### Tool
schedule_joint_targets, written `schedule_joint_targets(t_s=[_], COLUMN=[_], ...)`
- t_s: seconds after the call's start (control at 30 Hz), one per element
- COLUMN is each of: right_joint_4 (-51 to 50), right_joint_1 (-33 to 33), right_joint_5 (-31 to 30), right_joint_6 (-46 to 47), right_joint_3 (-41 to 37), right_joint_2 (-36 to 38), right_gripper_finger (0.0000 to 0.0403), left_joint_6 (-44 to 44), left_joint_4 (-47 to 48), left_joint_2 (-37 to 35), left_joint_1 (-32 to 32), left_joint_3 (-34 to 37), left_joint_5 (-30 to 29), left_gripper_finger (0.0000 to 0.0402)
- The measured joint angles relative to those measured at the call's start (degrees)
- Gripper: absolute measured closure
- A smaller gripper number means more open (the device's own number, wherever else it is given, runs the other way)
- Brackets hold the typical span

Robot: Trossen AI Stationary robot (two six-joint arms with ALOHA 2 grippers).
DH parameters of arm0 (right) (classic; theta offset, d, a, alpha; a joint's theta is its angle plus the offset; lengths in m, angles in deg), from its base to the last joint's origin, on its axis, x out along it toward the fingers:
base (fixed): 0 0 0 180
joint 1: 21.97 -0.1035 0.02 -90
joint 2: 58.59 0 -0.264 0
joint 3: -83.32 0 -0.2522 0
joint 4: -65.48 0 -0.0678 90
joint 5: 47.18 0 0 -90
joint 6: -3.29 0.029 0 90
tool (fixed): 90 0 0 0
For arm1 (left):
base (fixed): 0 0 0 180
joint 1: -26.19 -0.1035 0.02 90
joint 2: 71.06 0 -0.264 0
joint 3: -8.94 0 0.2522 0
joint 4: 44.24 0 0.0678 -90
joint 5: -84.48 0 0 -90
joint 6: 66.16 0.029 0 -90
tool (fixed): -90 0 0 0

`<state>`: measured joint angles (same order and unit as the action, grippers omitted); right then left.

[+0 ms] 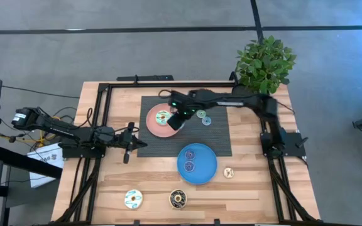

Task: Pick & Place donuts
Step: Put the large blue donut into the pink plate

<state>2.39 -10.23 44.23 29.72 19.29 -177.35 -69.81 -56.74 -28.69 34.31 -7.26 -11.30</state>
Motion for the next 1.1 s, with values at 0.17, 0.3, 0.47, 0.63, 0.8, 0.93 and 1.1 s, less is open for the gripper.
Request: schedule_joint_targets(t_s=[0.17, 0.3, 0.47, 0.63, 0.8, 0.93, 1.1], right_joint_4=[-8.05, -10.62, -15.77, -16.56, -15.03, -11.21, -5.72], right_joint_1=[1.25, 1.16, 1.29, 1.75, 2.51, 3.00, 3.24], right_joint_5=[-0.02, 0.32, 1.86, 1.75, 1.22, -1.32, -1.95], right_joint_6=[-1.08, -1.67, -2.97, -3.98, -4.02, -4.02, -4.00], right_joint_3=[11.53, 17.16, 20.84, 21.27, 21.31, 21.31, 21.31], right_joint_2=[-8.73, -13.86, -18.08, -20.40, -20.45, -20.42, -20.26], right_gripper_finger=[0.0310, 0.0310, 0.0310, 0.0310, 0.0310, 0.0310, 0.0310], left_joint_6=[0.55, 0.86, 0.86, 0.86, 0.86, 0.86, 0.86], left_joint_4=[0.00, 0.00, -0.02, -0.07, -0.07, -0.08, -0.07], left_joint_2=[0.00, 0.00, 0.00, 0.00, 0.00, 0.00, 0.00], left_joint_1=[0.00, 0.00, 0.00, 0.00, 0.00, 0.00, 0.00], left_joint_3=[0.00, 0.00, 0.00, 0.00, 0.00, 0.00, 0.00], left_joint_5=[0.00, 0.00, 0.00, 0.02, 0.02, 0.22, 0.39], left_gripper_finger=[0.0401, 0.0401, 0.0401, 0.0401, 0.0401, 0.0401, 0.0401])
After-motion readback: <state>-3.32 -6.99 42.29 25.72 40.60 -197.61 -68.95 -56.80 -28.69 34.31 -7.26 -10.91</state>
